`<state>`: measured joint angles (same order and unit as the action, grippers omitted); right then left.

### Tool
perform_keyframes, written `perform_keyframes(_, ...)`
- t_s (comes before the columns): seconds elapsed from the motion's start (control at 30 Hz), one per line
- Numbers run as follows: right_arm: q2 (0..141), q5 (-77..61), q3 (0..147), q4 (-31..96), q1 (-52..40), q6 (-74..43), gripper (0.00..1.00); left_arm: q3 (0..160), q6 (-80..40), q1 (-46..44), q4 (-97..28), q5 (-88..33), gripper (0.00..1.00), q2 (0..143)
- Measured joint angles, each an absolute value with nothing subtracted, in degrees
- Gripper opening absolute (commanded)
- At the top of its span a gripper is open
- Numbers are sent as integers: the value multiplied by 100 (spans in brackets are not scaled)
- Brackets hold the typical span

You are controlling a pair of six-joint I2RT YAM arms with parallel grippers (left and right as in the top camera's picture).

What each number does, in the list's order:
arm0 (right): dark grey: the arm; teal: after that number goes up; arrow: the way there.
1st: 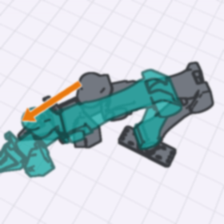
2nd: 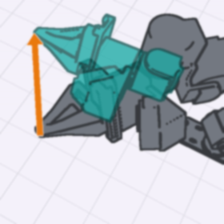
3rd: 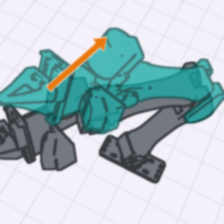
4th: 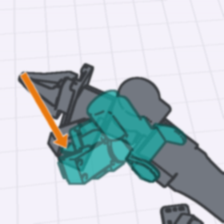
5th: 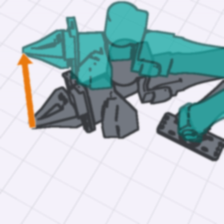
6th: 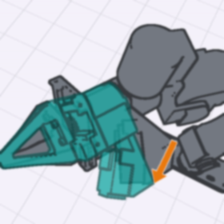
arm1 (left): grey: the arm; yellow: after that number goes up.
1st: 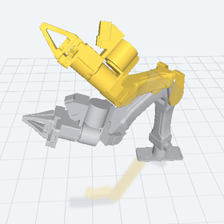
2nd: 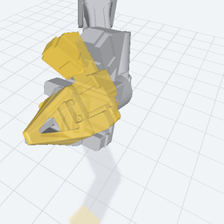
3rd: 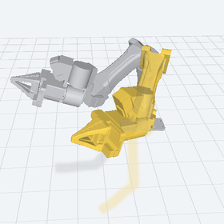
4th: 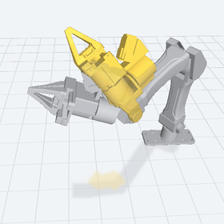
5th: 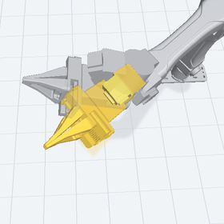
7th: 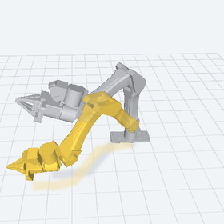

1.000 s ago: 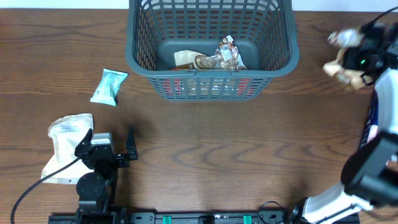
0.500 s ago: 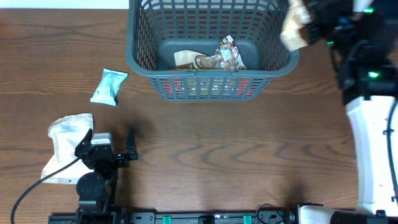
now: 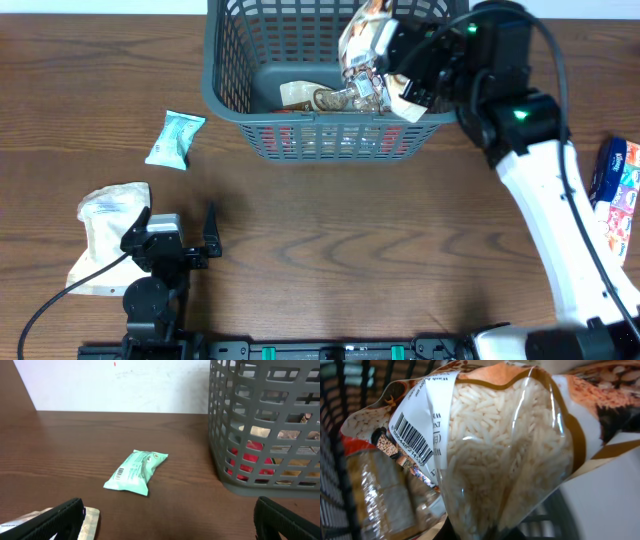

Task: Pack container
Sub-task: 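Lift the rice pouch and carry it over the basket, then lower the rice pouch into the basket and open the right gripper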

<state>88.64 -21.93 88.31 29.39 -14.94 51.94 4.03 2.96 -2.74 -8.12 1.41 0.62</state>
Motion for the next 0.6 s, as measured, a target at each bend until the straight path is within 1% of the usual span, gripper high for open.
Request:
perform_keyframes(0.17,9439,-2078,8831,3234,-1594,5317,1,403,296,-274,-812,128,99,62)
perform_keyframes(0.6,10512,-2008,8844,3352,-1712,5315,1,403,298,-274,-812,121,99,62)
